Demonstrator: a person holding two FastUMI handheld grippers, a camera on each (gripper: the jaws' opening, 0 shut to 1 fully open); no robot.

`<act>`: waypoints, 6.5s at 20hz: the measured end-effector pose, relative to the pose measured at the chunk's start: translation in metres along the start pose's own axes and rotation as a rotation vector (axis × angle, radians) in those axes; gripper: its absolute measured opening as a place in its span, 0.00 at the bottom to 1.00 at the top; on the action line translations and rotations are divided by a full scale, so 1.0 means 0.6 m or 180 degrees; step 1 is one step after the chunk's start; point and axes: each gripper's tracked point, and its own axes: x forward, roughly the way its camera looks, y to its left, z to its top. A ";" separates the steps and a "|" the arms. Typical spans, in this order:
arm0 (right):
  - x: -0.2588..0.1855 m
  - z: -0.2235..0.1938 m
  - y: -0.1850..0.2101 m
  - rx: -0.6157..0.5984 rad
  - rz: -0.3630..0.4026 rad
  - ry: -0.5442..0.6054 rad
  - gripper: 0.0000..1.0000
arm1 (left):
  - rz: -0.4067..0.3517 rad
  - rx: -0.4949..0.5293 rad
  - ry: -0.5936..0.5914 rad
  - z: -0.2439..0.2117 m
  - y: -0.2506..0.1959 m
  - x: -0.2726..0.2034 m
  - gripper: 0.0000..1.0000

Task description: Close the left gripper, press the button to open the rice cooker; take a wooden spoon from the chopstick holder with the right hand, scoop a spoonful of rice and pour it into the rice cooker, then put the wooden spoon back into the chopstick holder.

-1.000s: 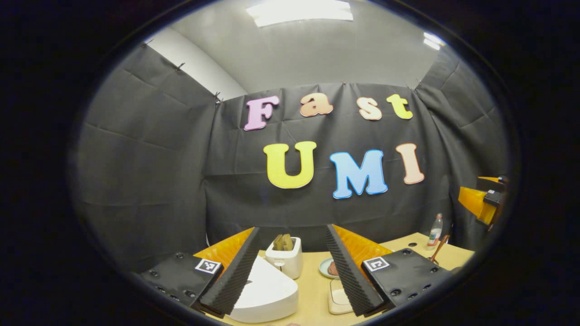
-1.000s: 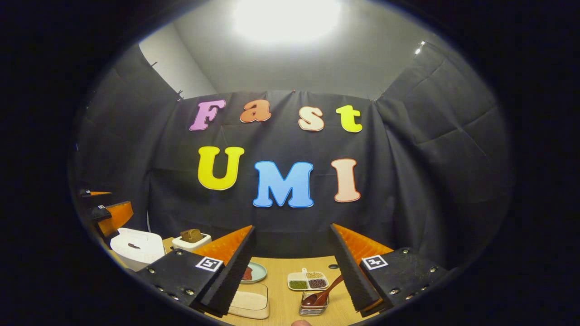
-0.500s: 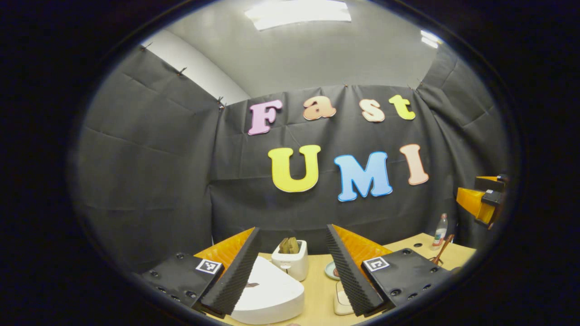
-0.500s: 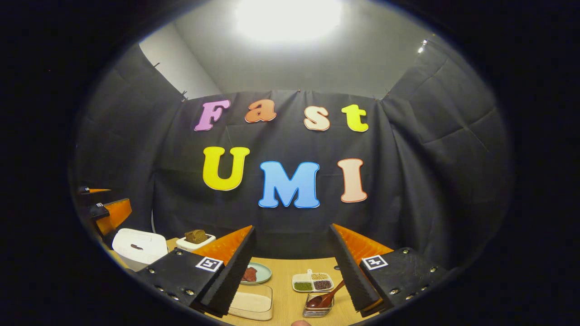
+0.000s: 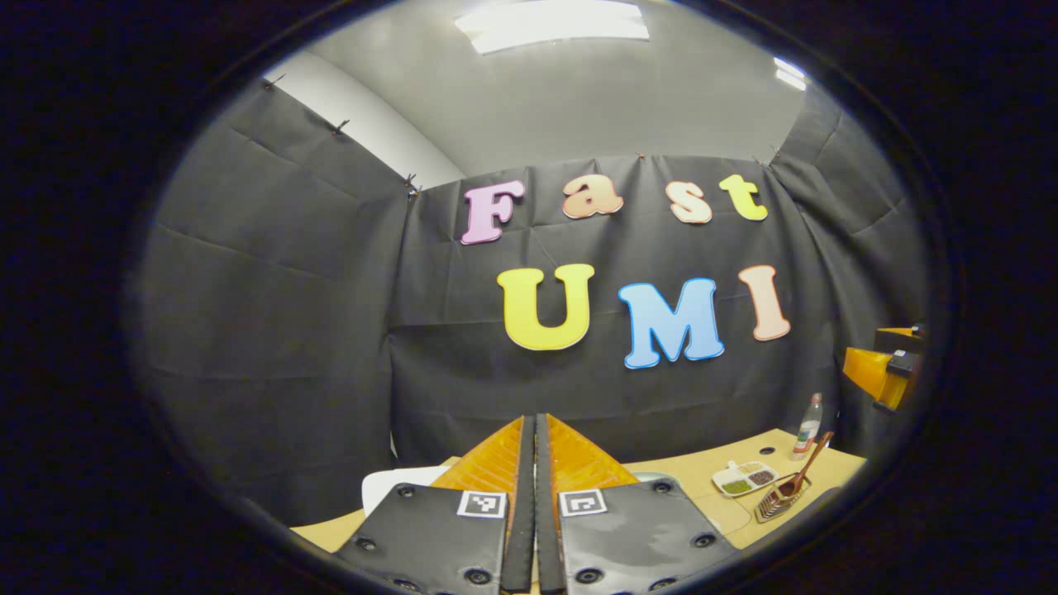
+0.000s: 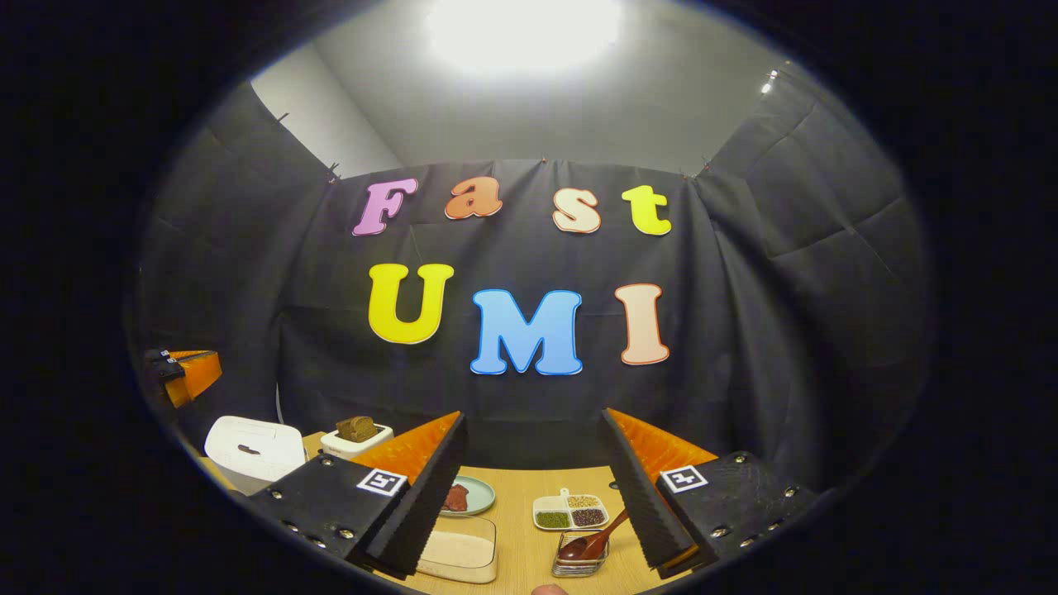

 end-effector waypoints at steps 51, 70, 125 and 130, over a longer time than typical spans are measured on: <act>-0.005 -0.068 -0.084 0.0016 -0.0279 0.0315 0.96 | 0.0652 -0.0008 0.0881 -0.170 0.184 0.097 0.10; 0.142 -0.288 -0.212 0.0621 -0.0461 0.1331 0.97 | 0.0614 0.0039 0.0126 0.015 0.115 -0.028 1.00; 0.183 -0.313 0.135 0.0789 0.0477 0.1824 0.18 | 0.0785 -0.0017 0.0443 -0.057 0.342 -0.131 0.98; 0.177 -0.381 0.168 0.0461 0.0449 0.1984 0.18 | 0.0788 0.0046 0.0525 -0.072 0.370 -0.136 0.98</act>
